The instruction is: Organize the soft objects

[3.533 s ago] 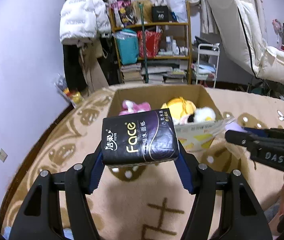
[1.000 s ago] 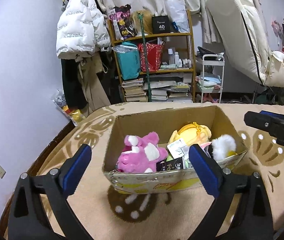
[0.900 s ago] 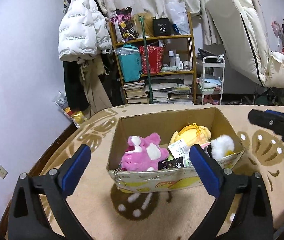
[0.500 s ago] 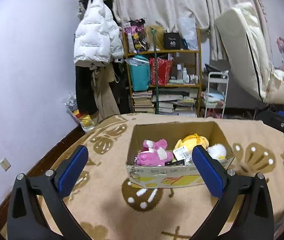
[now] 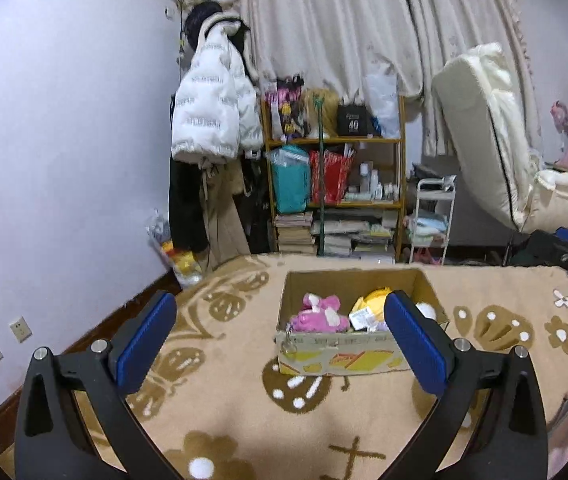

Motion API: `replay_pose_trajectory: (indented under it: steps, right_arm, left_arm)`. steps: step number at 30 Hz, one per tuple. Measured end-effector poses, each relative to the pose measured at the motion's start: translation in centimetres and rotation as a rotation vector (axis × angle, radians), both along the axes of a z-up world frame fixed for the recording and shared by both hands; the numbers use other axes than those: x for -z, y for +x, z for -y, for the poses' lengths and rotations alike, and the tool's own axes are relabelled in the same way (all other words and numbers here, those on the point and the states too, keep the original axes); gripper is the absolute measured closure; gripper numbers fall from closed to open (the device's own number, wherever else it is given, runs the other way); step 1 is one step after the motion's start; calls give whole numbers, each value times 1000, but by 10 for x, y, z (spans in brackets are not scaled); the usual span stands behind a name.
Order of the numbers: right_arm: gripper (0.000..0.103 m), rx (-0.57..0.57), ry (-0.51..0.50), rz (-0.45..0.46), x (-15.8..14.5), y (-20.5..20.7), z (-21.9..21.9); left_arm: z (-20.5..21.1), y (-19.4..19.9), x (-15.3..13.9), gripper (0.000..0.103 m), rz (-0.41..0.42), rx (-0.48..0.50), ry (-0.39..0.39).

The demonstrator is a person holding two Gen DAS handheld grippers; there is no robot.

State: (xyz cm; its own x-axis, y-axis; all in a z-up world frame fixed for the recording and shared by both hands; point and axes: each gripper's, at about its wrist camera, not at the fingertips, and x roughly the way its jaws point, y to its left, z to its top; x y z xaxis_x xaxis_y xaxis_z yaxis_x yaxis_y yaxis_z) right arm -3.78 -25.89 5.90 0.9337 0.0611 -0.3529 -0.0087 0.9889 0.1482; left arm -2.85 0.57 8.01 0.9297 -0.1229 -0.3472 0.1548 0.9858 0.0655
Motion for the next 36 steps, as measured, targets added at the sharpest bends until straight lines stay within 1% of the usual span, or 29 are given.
replay_pose_trajectory:
  steps: [4, 9, 12, 14, 19, 25, 29, 32, 36]
  right_arm:
    - [0, -8, -23, 20, -7, -11, -6]
    - [0, 6, -48, 26, -6, -26, -13]
    - [0, 13, -64, 8, 0, -30, -15]
    - [0, 17, -53, 2, 4, -30, -13]
    - [0, 52, -36, 4, 11, -28, -9]
    - [0, 69, -24, -2, 15, -23, -6]
    - [0, 78, -13, -11, 17, -21, -3]
    - [0, 83, -4, -14, 18, -19, -1]
    - [0, 86, 5, -3, 18, -20, 2]
  left_arm:
    - [-13, -18, -10, 1, 34, -17, -38]
    - [-18, -25, -9, 1, 42, -32, -29]
    - [-18, -26, -8, 1, 42, -31, -28]
    - [-18, -26, -4, 1, 28, -25, -15]
    - [-11, -10, 9, 1, -27, -4, -3]
    - [-9, 11, 18, 1, -85, -16, -13]
    - [-11, 20, 23, 1, -118, -16, -34]
    - [-8, 25, 26, 1, -131, -18, -27]
    - [-4, 25, 29, 1, -128, -10, -11]
